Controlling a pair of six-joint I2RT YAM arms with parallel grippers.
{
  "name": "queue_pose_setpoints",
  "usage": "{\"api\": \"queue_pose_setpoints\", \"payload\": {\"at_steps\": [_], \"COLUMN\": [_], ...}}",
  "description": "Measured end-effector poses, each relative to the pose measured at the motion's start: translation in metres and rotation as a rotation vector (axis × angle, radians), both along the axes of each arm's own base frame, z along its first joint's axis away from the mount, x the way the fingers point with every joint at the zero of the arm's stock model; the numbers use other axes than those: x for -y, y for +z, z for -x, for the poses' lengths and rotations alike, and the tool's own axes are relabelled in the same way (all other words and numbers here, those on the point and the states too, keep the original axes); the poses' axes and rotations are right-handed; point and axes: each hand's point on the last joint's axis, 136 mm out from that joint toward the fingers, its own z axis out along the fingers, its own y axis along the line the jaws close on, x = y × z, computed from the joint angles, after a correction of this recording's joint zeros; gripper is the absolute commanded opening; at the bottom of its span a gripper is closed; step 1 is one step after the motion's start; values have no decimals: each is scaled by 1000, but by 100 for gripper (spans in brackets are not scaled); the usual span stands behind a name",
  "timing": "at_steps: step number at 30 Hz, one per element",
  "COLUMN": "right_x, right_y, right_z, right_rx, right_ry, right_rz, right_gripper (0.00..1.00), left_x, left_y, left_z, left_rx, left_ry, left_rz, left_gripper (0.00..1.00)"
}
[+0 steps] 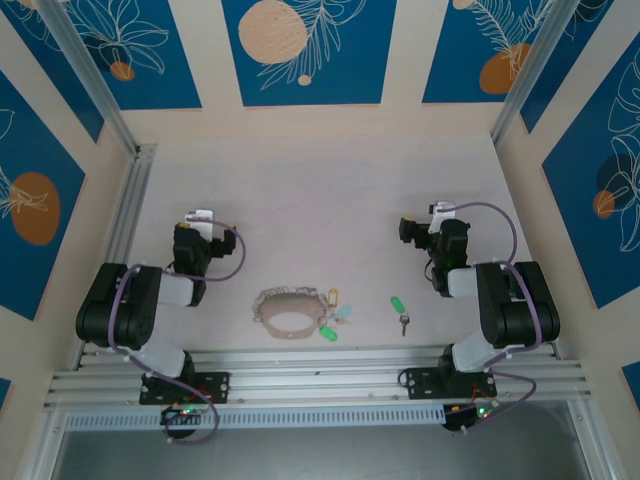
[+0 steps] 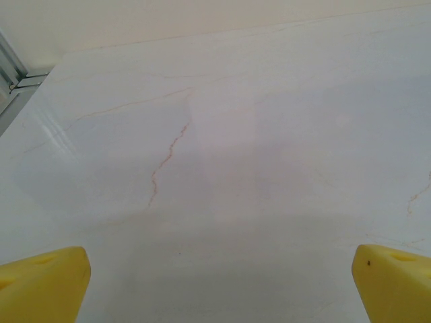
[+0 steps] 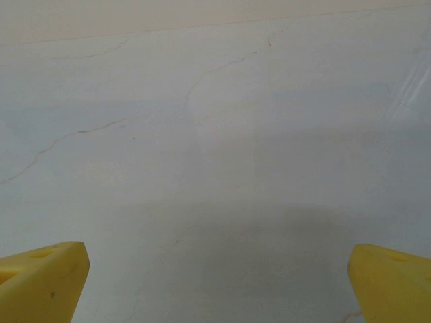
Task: Put the keys on the keyring
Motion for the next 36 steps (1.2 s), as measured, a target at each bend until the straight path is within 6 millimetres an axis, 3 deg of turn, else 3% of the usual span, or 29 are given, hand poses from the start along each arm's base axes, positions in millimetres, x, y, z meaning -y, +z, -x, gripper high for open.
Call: {"api": "queue_pose_setpoints", "payload": {"at_steps": [6,10,15,17,19,23,26,30,36], "right_x": [3,0,-18,-26,-40,-103,-143,-165,-182], "right_y": [1,16,79,108,122,104,86,72,54], "right_z": [2,9,15,19,30,78,120,148,180], "right_rx": [-7,-12,-7,-17,-43,-192,-288,-361,-462], "right_ry": [-17,-39,-45,-39,-7,204,390,530,655], "right_rz": [-10,13,-13,-52,-74,-72,-89,-154,-243], "right_gripper": [99,99,99,99,99,99,99,99,81], "left_x": [-1,-5,15,33,49,77,90,100,133], "left_y": [3,34,101,112,108,78,70,78,64], "left_z": [4,12,10,14,23,62,99,135,179], "left_rx": [-7,-24,-30,-78,-149,-374,-498,-565,-711], "left_ry": [3,49,86,44,-12,-123,-183,-243,-382], "left_rz": [-1,4,144,209,255,323,356,390,361], "left_gripper": [100,100,100,100,100,100,100,100,97]}}
